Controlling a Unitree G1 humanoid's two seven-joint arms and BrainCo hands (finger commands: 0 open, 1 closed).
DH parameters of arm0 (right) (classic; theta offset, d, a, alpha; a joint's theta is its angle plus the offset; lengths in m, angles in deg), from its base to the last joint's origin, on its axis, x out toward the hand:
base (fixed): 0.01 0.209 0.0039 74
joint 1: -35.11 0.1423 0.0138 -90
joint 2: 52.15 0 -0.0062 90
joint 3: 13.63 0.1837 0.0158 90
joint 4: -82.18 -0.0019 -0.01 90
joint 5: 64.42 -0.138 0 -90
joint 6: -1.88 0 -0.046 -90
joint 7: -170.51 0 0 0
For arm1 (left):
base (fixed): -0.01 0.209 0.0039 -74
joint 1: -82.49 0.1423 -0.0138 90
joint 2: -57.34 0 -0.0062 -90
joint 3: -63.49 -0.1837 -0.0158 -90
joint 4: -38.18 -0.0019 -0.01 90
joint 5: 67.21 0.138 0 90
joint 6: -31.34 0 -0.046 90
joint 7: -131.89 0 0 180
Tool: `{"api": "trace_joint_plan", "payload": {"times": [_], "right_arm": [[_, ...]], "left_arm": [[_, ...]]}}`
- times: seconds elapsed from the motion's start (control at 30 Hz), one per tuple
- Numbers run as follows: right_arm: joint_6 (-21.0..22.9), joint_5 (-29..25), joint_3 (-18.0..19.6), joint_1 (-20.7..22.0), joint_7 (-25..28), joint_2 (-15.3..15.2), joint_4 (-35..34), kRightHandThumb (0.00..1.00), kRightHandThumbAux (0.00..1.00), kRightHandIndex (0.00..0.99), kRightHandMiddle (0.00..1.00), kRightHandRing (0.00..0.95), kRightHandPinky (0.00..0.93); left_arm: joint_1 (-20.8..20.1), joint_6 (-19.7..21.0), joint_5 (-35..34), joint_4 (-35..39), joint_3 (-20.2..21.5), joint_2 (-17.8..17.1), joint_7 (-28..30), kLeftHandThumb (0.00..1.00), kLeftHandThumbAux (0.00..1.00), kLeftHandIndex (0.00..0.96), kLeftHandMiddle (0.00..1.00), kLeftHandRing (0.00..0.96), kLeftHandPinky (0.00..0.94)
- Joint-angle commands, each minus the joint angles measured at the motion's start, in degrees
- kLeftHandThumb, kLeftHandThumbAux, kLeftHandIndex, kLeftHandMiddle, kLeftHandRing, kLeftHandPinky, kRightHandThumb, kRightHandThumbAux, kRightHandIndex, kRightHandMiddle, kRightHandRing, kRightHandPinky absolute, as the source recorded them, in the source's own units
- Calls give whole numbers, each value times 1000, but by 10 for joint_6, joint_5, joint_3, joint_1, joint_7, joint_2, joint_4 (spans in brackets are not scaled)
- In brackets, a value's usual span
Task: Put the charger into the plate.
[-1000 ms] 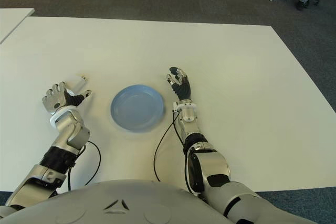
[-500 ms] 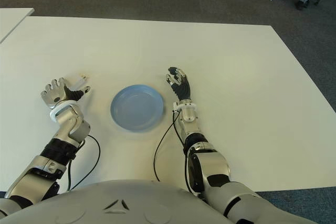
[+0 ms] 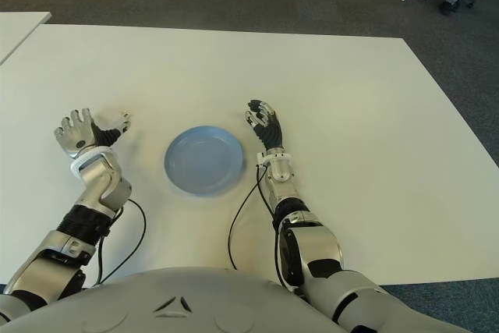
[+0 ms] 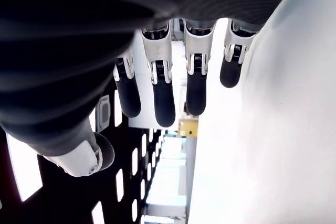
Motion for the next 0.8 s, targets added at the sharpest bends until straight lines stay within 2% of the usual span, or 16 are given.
{"api": "trace_joint_plan", "payload": {"times": [0.03,0.6,0.8], "right_arm": [[27,-8,3,-32,6,2,24,0,643,237,297,229,139],[32,3,-6,-34,-6,0,21,0,642,246,318,243,134],[31,4,-7,-34,-6,-1,20,0,635,250,315,239,129]], "left_arm": [[-6,-9,7,1,0,-12,2,176,272,0,0,0,0],[-11,-58,16,-5,4,-49,-23,200,293,0,0,0,0],[-17,-82,17,-13,8,-65,-27,199,273,0,0,0,0]]}}
